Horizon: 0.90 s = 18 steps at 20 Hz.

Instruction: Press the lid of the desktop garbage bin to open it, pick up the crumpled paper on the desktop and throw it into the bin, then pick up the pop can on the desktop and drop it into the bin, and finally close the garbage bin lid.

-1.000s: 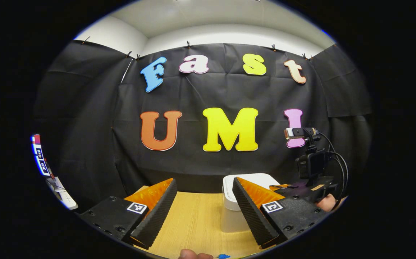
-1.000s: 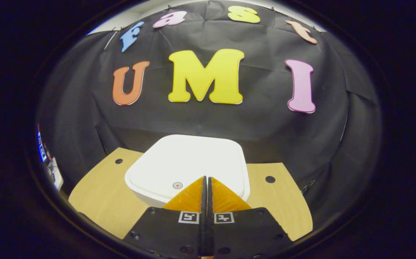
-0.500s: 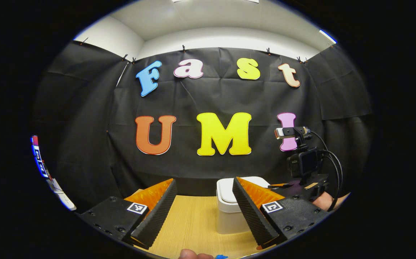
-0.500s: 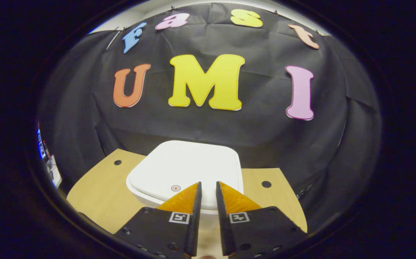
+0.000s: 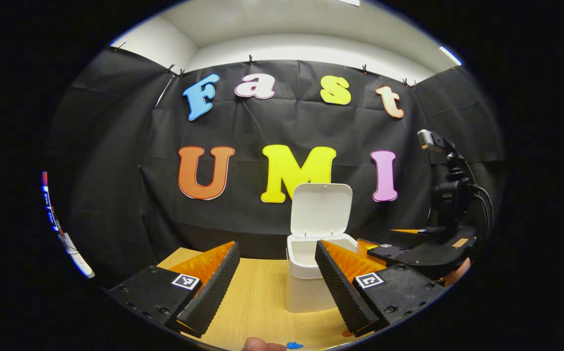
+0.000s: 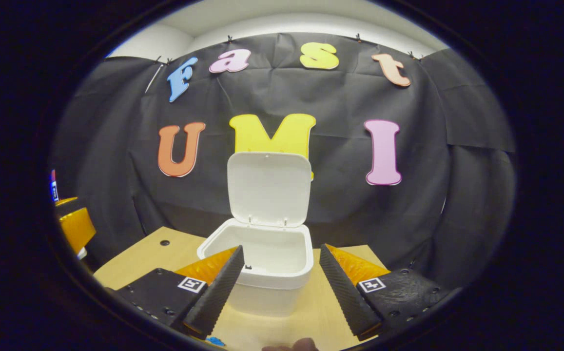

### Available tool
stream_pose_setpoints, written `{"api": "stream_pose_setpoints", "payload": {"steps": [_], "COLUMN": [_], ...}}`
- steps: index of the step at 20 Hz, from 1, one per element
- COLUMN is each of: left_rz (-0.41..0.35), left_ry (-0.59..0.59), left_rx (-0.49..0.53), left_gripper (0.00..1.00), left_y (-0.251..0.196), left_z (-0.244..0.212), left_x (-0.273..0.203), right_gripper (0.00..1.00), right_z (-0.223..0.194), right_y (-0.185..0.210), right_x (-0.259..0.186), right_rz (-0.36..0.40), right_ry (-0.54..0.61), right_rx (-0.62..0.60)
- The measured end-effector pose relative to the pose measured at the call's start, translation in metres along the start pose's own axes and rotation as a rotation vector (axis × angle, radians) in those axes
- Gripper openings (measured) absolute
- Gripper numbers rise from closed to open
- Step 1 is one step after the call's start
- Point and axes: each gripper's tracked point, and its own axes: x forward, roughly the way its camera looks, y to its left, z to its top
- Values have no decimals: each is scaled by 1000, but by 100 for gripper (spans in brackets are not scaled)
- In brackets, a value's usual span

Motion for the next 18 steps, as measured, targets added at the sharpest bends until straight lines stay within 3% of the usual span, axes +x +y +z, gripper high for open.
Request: {"api": "stream_pose_setpoints", "payload": {"steps": [9,18], "left_rz": [-60,-71], "left_ry": [110,355], "left_rx": [-10,-9], "left_gripper": [100,100], "left_y": [-14,-29], "left_z": [-47,-141], "left_x": [-6,-25], "right_gripper": [95,95], "right_z": [-9,-76], "right_y": [-20,-53], "right_x": [-54,-79], "right_rz": [-23,-70], "right_ry": [-19,110], "right_rx": [-2,-25]}}
